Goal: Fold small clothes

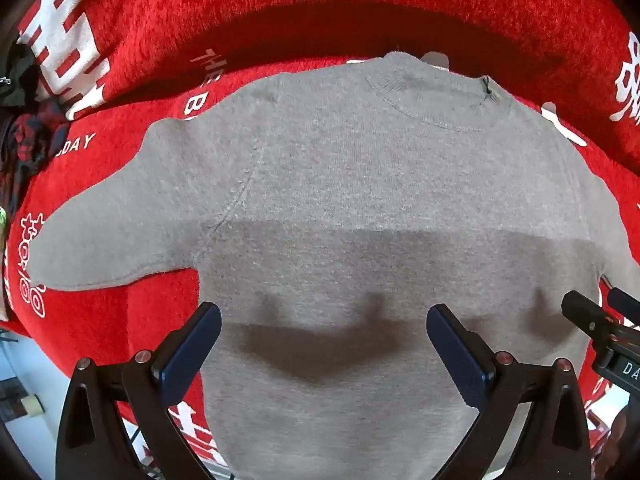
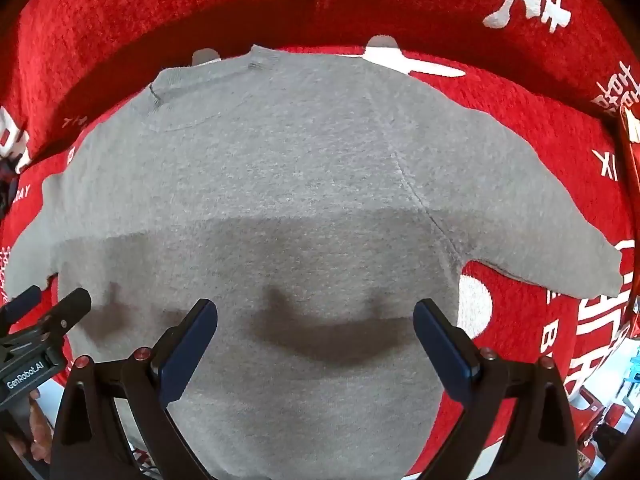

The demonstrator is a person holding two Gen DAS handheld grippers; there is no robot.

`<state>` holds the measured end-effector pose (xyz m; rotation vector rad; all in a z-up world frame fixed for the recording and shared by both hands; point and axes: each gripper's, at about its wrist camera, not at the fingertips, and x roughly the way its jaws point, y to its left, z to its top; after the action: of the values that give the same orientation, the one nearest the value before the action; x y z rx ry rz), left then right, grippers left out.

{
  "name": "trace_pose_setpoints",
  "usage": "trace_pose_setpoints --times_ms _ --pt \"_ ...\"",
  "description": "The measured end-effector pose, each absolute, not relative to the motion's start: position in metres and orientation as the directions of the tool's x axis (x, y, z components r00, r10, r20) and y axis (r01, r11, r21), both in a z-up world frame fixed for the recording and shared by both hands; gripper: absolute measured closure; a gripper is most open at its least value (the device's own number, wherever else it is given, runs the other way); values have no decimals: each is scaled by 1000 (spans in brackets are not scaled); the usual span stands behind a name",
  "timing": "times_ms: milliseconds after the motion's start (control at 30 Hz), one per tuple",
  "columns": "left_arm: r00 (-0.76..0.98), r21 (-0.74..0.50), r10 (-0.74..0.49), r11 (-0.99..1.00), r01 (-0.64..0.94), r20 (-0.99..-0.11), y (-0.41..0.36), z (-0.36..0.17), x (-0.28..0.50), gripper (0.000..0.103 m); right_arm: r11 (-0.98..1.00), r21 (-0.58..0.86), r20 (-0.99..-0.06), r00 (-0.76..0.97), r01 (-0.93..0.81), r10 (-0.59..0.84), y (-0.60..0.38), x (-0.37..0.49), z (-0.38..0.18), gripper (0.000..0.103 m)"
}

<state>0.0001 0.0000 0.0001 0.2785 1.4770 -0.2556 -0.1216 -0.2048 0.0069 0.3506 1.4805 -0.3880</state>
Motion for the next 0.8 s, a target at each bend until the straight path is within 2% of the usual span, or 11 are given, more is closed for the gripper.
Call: trace_pose_setpoints --times_ms 800 --pt "81 31 5 943 332 -997 6 1 6 0 913 -54 -995 57 405 -84 -195 -115 5 4"
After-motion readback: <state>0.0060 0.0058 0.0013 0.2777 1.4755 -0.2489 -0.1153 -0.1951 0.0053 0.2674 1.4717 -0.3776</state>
